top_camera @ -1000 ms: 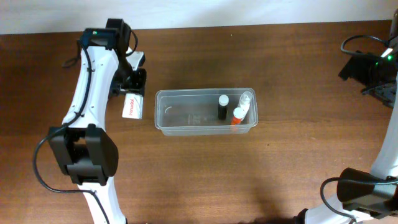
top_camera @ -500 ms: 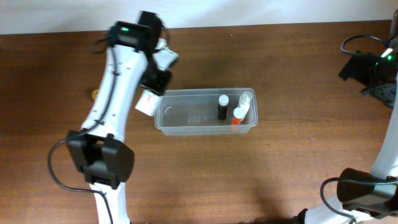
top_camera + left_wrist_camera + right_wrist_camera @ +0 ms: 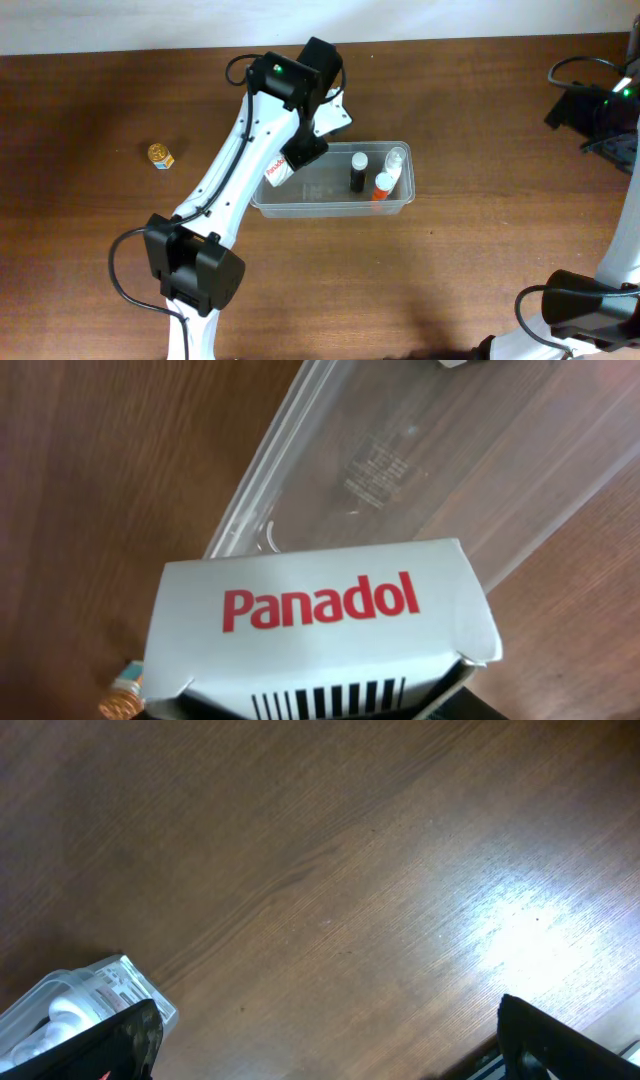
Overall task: Pack container
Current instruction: 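Carry the Panadol box over the container's left side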
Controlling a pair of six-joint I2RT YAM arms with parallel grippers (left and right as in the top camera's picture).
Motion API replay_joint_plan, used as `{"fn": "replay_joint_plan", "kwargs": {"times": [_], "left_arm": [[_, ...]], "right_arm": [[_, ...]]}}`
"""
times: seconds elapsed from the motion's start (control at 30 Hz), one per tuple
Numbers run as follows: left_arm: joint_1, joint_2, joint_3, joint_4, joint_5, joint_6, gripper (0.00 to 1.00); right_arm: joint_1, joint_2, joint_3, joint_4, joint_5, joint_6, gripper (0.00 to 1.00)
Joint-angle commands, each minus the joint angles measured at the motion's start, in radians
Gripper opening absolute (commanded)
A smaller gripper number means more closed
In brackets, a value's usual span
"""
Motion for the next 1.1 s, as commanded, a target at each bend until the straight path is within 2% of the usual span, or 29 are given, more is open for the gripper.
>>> {"fn": "replay_joint_plan", "kwargs": {"times": [0.0,0.23,0.4,0.63,1.07], "left_arm": [[0.001,-0.004,0.005,0.002,0.031,0.095,0.49],[0.001,-0.004,-0.026,0.002,0.072,0.129,0.48],[0.001,-0.004,-0.068,0.001,0.151,0.212,0.48],[0.001,-0.004,-0.183,0.017,0.154,0.343,0.48],[0.001,-0.004,-0.245,0.155,0.153,0.388,0.48]], "right_arm": [[-0.005,-0.021,0.015,-0.005,0.012,0.001,0.98],[-0.005,-0.021,0.015,-0.005,0.012,0.001,0.98],[-0.005,-0.021,0.015,-0.005,0.012,0.001,0.98],[-0.005,-0.021,0.015,-0.005,0.012,0.001,0.98],[-0.005,-0.021,0.015,-0.003,0.012,0.001,0.98]]}}
